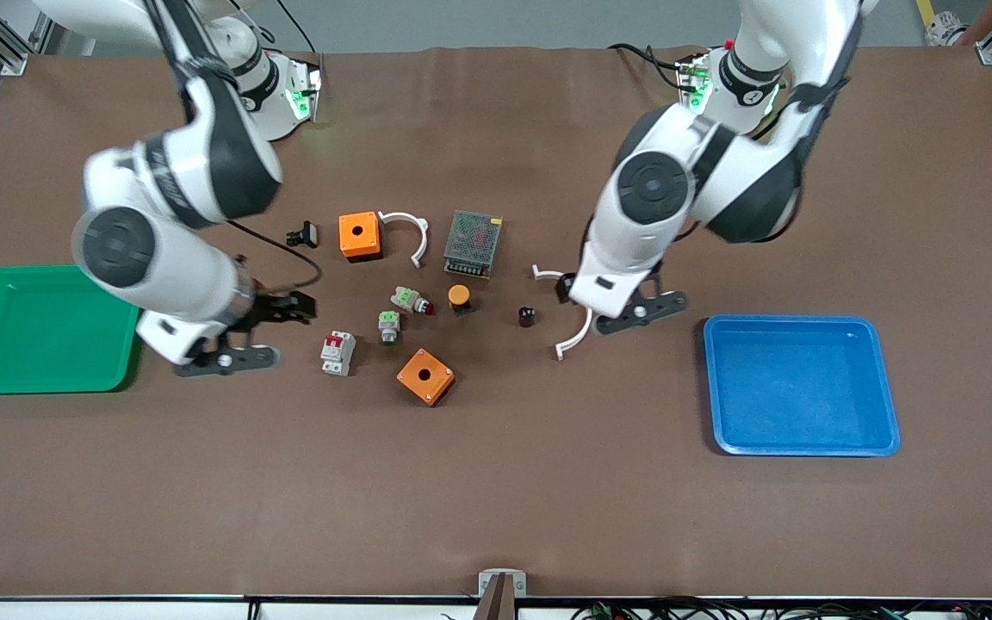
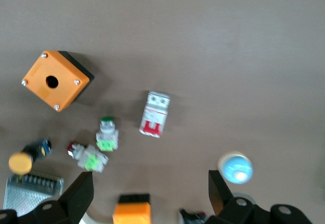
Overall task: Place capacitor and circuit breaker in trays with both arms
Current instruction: 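Grasp the breaker with the right gripper while the left gripper grasps the capacitor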
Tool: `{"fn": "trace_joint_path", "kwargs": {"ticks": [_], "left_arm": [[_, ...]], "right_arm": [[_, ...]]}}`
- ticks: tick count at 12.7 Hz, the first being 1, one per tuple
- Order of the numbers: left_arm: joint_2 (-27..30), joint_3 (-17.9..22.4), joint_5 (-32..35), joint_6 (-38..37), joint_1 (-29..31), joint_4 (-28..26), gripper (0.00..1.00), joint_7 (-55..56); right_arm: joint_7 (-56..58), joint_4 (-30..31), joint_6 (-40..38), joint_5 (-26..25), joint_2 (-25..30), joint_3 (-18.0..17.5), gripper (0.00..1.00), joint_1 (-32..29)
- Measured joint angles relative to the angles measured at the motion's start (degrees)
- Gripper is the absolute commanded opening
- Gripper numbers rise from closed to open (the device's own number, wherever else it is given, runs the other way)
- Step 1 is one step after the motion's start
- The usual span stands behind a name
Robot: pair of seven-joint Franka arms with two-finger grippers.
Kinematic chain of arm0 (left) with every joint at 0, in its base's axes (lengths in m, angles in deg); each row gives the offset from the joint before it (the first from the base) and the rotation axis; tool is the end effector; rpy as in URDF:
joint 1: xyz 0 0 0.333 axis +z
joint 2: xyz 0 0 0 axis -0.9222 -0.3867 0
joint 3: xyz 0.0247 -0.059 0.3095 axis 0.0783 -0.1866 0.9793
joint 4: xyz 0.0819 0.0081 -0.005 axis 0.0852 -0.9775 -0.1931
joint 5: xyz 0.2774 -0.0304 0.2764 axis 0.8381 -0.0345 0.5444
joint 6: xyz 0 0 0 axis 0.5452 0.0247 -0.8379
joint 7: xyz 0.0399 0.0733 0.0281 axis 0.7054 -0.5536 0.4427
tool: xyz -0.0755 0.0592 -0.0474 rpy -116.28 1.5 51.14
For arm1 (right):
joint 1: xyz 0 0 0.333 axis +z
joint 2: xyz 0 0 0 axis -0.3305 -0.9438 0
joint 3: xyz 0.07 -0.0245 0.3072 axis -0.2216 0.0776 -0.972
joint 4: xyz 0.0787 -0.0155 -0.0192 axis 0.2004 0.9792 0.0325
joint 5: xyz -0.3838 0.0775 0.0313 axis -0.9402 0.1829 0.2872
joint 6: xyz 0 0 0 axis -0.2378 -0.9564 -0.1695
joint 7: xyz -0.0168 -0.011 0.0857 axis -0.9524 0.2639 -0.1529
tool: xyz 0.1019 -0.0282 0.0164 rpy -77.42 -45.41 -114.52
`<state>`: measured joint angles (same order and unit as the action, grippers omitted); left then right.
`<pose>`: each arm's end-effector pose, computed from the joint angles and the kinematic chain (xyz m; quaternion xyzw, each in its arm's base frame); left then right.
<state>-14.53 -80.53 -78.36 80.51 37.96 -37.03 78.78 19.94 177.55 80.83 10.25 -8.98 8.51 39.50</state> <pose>0.5456 -0.3982 0.3758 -0.9851 -0.1674 0.0379 0.0073 0.6183 0.2244 0.4003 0.9973 0.0427 -0.0597 0.0029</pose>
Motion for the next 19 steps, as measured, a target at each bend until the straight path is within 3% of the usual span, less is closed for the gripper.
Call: {"fn": "trace_joint_path", "kwargs": {"ticks": [1, 2, 6, 9, 14, 15, 17, 19], "left_arm": [[-2.25, 0.02, 0.07, 2.81, -0.86, -0.06, 0.81, 2.11], [-4.43, 0.03, 0.08, 5.37, -1.56, -0.13, 0.72, 4.06], [-11.28, 0.04, 0.26, 13.04, -4.08, -0.13, 0.71, 9.27], [-14.26, 0.05, 0.39, 17.27, -5.57, -0.13, 0.71, 13.21], [-16.94, 0.06, 0.68, 19.66, -6.94, -0.1, 0.61, 15.76], [-17.28, 0.1, 0.68, 19.93, -6.94, -0.1, 0.55, 15.76], [-17.63, 0.15, 0.68, 20.15, -6.93, -0.1, 0.39, 15.77], [-17.64, 0.16, 0.69, 20.2, -6.93, -0.08, 0.14, 15.77]], "right_arm": [[-1.17, 2.72, 4.42, 0.0, -0.94, 0.01, 1.0, 0.71], [-1.45, 5.8, 8.9, 0.0, -1.45, 0.04, 1.0, 0.84], [-1.46, 14.25, 18.59, 0.0, -2.77, 0.66, 1.0, 0.74], [-3.98, 14.78, 19.07, 0.01, -4.42, 0.67, 1.0, 0.75], [-6.84, 14.88, 23.63, 0.01, -7.76, 0.55, 0.97, 1.15], [-6.88, 14.88, 24.59, 0.01, -8.67, 0.56, 0.92, 1.15], [-6.92, 14.88, 25.6, 0.01, -9.73, 0.55, 0.66, 1.15], [-6.95, 14.82, 25.63, 0.01, -9.79, 0.55, 0.5, 1.15]]}}
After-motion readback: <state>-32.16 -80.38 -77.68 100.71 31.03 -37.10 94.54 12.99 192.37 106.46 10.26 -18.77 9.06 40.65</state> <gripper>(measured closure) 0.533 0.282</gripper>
